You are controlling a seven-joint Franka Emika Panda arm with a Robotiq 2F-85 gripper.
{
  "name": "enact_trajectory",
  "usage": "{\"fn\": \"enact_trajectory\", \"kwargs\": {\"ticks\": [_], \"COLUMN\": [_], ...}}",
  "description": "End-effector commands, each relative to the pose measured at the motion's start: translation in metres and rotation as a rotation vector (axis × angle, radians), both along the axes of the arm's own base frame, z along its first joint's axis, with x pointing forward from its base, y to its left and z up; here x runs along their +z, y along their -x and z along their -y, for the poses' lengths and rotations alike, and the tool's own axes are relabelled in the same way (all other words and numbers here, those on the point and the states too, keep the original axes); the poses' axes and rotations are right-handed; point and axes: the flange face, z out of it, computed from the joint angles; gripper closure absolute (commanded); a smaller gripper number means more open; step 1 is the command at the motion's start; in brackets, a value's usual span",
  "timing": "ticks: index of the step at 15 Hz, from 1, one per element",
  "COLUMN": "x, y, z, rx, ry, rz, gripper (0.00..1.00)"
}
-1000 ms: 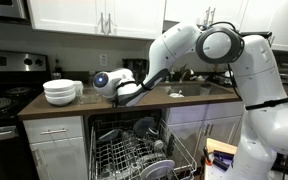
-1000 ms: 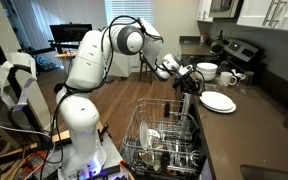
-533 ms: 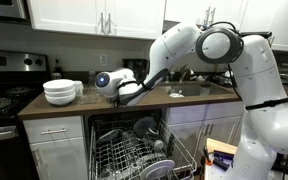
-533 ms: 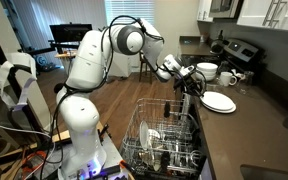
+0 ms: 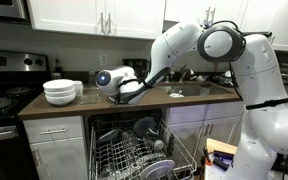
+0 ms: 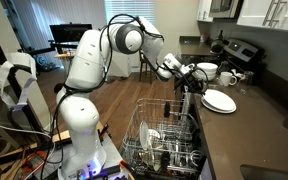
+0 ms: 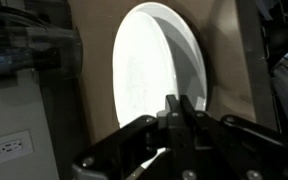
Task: Pick up the plate and put it in the dishwasher
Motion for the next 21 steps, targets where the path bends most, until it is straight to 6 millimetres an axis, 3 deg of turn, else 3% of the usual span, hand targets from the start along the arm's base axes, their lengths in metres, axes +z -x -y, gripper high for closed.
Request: {"fn": "enact_trajectory", "kwargs": {"ticks": [1,6,10,20,21], "x": [0.017,0.024,0.046,0.098,0.081], "y": [0.011,0.024,0.041,0.090,0.074], "z": [0.000,-0.010,-0.021,-0.080,-0.077], "rx": [0.027,0.063,0.047,0.131,0.118], "ry": [0.086,0.184,0.202,0.115,0.106], "rz": [0.037,0.049,0.042,0.072,0.071], "gripper": [0.97,0.97,0.97,0.97,0.95]}}
